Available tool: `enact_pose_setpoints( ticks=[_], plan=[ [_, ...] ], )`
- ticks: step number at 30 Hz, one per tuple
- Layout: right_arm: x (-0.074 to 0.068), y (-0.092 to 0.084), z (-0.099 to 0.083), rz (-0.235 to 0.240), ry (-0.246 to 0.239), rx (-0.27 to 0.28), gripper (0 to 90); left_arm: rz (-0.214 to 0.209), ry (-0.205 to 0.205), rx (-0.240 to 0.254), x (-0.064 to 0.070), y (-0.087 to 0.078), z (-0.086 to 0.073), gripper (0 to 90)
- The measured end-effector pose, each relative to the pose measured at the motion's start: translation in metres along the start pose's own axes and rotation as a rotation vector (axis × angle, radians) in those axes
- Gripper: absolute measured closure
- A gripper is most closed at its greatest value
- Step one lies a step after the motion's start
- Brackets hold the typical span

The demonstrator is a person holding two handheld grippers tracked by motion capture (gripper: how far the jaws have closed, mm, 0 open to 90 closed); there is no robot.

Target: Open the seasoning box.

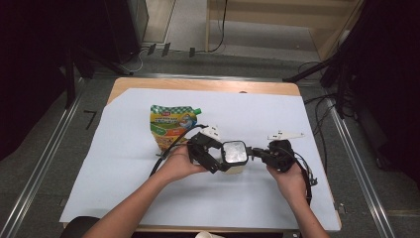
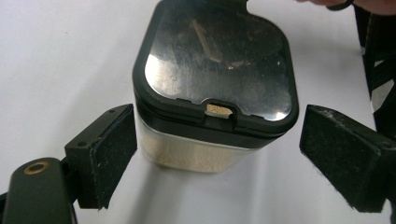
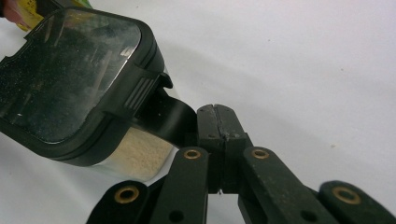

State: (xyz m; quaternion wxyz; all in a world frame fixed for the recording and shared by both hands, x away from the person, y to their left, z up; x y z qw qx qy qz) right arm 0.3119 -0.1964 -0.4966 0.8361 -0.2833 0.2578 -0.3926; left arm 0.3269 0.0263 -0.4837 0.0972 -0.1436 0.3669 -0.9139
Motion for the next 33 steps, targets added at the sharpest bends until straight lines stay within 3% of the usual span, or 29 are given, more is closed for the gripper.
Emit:
enact_pose_setpoints(
  ticks=[10,33],
  plan=[
    [0.0006,0.0021,-0.0023,-0.005,0.012,0.019,90.0,0.018,0.024,0.032,-0.0024,0.0111,-0.0002,13.6],
    [-0.0026,0.0024,-0.0049,-0.024,0.015,0.027,90.0,0.05,0.053,0.047,0.0018,0.0075,0.0031,14.6]
  ],
)
Point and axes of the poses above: each handheld gripper's, and its own axes: y roughly forward along the jaws, z roughly out of its top, x roughly to its right, the point moved 3 cm from there along y, roughly forward along the jaws
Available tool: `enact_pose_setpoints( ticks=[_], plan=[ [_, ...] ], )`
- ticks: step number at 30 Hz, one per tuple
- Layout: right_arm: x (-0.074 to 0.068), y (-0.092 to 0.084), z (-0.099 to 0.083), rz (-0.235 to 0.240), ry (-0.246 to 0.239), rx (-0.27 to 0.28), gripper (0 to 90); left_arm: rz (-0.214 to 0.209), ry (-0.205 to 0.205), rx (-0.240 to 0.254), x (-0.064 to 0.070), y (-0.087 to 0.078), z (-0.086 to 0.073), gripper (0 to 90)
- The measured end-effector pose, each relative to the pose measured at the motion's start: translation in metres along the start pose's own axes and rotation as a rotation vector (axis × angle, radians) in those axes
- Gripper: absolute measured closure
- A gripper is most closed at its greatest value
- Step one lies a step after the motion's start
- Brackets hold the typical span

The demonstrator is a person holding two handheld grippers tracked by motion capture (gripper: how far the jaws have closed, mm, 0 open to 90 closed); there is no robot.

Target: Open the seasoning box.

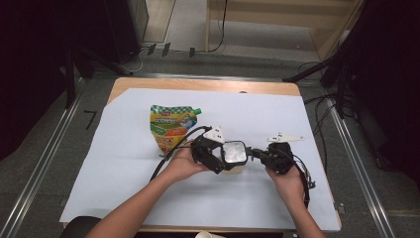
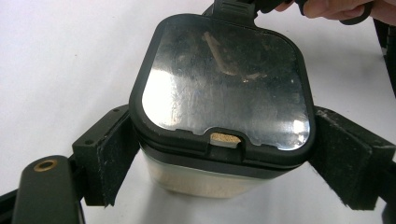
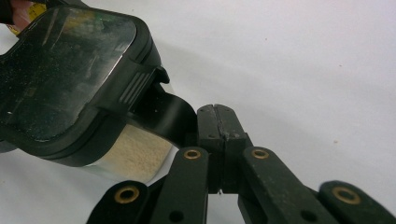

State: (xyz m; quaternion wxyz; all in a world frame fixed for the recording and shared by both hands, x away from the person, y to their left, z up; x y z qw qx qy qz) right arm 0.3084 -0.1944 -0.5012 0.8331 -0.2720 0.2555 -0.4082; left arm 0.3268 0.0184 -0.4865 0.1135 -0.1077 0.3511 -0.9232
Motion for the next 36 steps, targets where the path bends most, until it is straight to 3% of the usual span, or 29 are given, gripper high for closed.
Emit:
enact_pose_setpoints(
  ticks=[19,24,36],
  plan=[
    [-0.001,0.0,0.0,0.0,0.002,0.0,90.0,0.019,0.043,-0.025,0.002,-0.002,0.003,15.5],
    [-0.003,0.0,-0.001,0.0,-0.005,-0.002,90.0,0.016,0.046,0.012,0.004,-0.006,0.007,16.2],
    [-0.004,0.0,-0.001,0.0,-0.004,-0.002,90.0,0.015,0.047,0.008,0.006,-0.007,0.01,16.6]
  ],
)
Point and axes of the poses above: each handheld gripper's, and its own axes: y roughly forward along the jaws, z roughly out of its top, x roughly to its right, the point moved 3 cm from there along y, roughly forward along the jaws
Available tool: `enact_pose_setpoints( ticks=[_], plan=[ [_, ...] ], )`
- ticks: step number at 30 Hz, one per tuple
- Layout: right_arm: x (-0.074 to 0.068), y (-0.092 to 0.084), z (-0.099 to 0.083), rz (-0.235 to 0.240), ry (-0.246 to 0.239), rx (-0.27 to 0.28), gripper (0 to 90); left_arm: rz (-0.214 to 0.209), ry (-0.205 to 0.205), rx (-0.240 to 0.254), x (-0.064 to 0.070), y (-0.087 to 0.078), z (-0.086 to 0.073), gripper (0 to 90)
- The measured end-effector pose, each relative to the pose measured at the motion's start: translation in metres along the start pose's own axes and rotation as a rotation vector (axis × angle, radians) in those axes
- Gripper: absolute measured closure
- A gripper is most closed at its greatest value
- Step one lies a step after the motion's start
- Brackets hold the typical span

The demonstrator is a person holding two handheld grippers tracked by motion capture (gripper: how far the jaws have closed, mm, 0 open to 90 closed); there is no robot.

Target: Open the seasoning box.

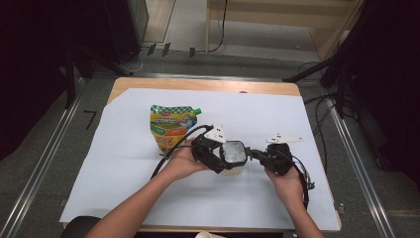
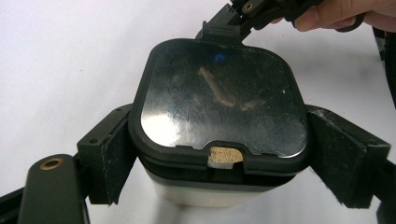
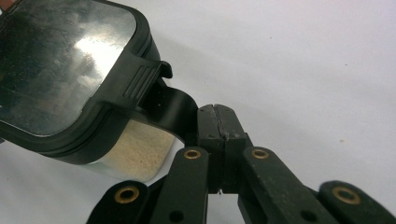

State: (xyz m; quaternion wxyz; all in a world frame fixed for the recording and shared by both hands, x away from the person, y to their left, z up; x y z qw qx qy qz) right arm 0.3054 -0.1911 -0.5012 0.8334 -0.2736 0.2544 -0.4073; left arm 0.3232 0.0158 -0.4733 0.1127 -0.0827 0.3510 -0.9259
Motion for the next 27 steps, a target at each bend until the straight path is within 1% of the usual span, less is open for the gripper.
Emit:
enact_pose_setpoints(
  ticks=[6,13,20,24,26,27],
  plan=[
    [-0.001,-0.001,0.0,-0.001,-0.002,-0.001,90.0,-0.001,-0.001,0.006,0.001,-0.002,0.003,16.8],
    [-0.001,-0.001,-0.001,0.0,-0.001,0.0,90.0,0.006,0.011,-0.006,0.001,-0.003,0.006,17.0],
    [-0.001,-0.001,-0.001,0.003,0.0,0.002,90.0,0.007,0.011,-0.009,0.002,-0.003,0.008,17.0],
    [-0.001,-0.001,-0.001,0.003,0.001,0.002,90.0,0.004,0.01,-0.002,0.002,-0.003,0.011,17.0],
    [-0.001,-0.001,-0.001,0.004,0.001,0.002,90.0,0.006,0.016,-0.001,0.002,-0.004,0.012,17.0],
    [-0.001,-0.001,-0.001,0.003,0.002,0.003,90.0,0.002,0.019,0.009,0.002,-0.005,0.013,17.4]
  ],
)
Point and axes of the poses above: each handheld gripper's, and its own axes: y roughly forward along the jaws, z roughly out of its top, x roughly to its right, the point moved 3 cm from there along y, roughly forward along the jaws
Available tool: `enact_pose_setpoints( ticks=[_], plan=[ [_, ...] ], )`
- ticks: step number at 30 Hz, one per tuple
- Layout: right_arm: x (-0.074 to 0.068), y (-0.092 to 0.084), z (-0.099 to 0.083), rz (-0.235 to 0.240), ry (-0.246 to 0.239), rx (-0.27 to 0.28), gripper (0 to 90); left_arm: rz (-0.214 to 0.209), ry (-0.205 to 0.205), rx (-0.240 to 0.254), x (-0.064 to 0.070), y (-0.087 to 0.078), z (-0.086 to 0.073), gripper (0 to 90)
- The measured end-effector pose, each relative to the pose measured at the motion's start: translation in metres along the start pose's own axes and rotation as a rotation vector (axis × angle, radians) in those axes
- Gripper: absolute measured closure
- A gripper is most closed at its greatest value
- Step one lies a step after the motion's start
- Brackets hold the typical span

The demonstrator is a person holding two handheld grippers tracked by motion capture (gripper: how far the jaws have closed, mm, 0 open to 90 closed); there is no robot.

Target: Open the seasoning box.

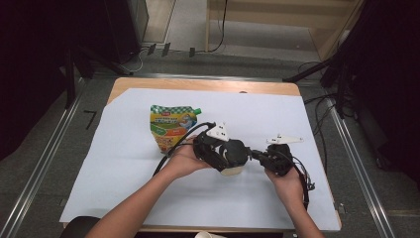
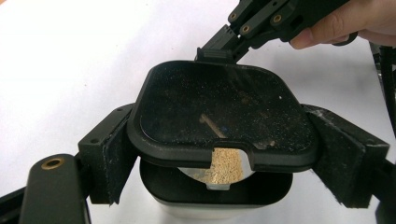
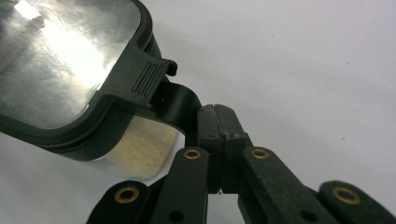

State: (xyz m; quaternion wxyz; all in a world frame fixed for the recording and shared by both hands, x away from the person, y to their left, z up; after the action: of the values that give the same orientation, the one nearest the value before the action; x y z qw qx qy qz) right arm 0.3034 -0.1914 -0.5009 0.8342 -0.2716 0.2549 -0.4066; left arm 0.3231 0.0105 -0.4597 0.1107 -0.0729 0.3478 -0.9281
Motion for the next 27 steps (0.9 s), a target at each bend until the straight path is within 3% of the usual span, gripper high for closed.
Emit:
enact_pose_setpoints(
  ticks=[4,12,14,16,18,27],
  plan=[
    [-0.001,0.0,0.0,0.001,-0.001,-0.003,90.0,-0.014,-0.018,0.014,0.0,-0.001,0.006,18.6],
    [-0.001,-0.001,-0.001,0.003,-0.003,0.001,90.0,-0.014,-0.048,-0.003,0.002,-0.003,0.011,19.5],
    [-0.001,0.0,-0.001,0.005,-0.004,0.0,90.0,-0.055,-0.067,0.028,0.005,-0.005,0.015,31.8],
    [-0.001,0.0,-0.001,0.003,-0.006,0.001,90.0,-0.023,-0.036,-0.003,0.008,-0.005,0.018,32.9],
    [-0.001,0.0,-0.001,0.002,-0.007,0.001,90.0,-0.017,-0.022,-0.02,0.01,-0.004,0.02,34.9],
    [-0.001,0.0,-0.001,0.003,-0.005,0.003,90.0,-0.052,-0.023,-0.016,0.015,-0.009,0.026,43.5]
  ],
)
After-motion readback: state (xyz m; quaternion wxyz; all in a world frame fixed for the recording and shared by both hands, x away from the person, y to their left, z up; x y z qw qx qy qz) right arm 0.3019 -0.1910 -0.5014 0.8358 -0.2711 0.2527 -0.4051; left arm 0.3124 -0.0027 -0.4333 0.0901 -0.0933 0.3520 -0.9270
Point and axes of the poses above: each handheld gripper's, and its own axes: y roughly forward along the jaws, z roughly out of its top, x roughly to its right, the point moved 3 cm from there along y, roughly forward along the jaws
